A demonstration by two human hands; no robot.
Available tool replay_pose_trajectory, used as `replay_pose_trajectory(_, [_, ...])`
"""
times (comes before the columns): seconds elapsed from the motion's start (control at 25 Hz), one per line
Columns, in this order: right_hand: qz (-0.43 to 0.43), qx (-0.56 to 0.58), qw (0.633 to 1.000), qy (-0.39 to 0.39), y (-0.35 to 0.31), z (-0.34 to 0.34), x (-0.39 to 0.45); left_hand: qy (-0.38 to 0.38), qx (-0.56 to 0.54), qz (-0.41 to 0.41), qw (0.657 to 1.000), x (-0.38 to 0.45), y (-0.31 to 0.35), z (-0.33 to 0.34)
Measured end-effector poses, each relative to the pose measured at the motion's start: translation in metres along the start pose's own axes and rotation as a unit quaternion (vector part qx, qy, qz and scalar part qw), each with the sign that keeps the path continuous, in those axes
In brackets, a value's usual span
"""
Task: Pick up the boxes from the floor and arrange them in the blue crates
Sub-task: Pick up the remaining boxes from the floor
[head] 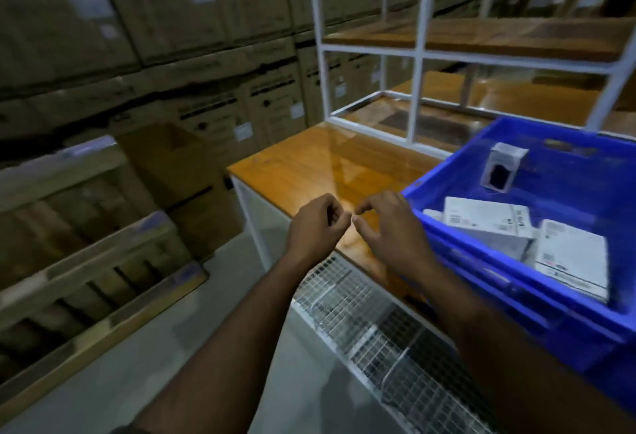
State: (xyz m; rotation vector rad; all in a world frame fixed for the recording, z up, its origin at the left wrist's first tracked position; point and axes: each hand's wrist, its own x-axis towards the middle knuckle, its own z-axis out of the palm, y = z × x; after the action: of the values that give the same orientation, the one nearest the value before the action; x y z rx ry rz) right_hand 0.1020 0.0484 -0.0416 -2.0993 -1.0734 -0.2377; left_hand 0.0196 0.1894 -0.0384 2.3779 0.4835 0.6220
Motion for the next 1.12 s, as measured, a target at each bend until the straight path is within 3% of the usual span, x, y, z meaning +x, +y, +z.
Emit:
replay_pose_trajectory(0.2, [-0.061,0.048,0.987,-0.138,-0.058,0.075,-0.028,0.059,0.042,-0.147,0.987,-0.084,-0.071,-0.057])
replay_pose_trajectory(0.48, [-0.122,0.083,0.949,-0.28,-0.167,0.162,-0.085,0.144,0.081,-0.304,0.938,-0.227,-0.133,-0.127])
replay_pose_trajectory(0.68, [-0.142,0.127,0.905,-0.38,-0.269,0.211,-0.169,0.199,0.051,-0.393,0.896,-0.367,-0.156,-0.18])
replay_pose_trajectory(0.88, [-0.221,0.139,0.85,-0.458,-0.363,0.249,-0.273,0.25,0.027,-0.475,0.843,-0.513,-0.171,-0.216])
replay_pose_trajectory(1.12, [-0.316,0.124,0.762,-0.552,-0.452,0.292,-0.381,0.339,0.006,-0.559,0.757,-0.659,-0.184,-0.248])
